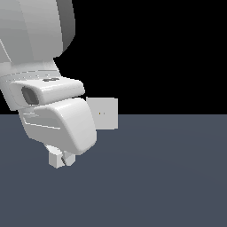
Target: Plug the charger into the wall socket.
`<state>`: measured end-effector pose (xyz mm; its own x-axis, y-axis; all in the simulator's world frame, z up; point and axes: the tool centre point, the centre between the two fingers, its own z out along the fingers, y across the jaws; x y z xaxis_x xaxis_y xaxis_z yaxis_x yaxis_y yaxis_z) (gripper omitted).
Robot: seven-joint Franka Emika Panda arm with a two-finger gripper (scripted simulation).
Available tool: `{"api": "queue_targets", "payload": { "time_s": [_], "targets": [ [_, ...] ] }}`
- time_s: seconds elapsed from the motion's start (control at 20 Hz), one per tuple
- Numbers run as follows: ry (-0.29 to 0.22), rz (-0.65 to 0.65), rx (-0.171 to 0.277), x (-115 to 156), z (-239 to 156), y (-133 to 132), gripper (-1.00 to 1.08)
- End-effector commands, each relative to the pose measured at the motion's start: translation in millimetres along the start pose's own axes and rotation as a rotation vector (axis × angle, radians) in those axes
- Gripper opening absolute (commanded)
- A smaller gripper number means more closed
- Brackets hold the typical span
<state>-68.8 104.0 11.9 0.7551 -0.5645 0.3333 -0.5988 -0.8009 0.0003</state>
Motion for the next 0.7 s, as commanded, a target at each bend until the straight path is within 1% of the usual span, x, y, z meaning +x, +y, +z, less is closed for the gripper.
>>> {"api": "queue_targets", "payload": {
  "time_s": [0.0, 0.65],
  "targets": [
    [0.000, 0.000, 0.001, 0.0, 0.4, -0.2, -1.00],
    [0.001, -0.015, 0.006, 2.4, -1.1, 1.9, -1.00]
  ]
}}
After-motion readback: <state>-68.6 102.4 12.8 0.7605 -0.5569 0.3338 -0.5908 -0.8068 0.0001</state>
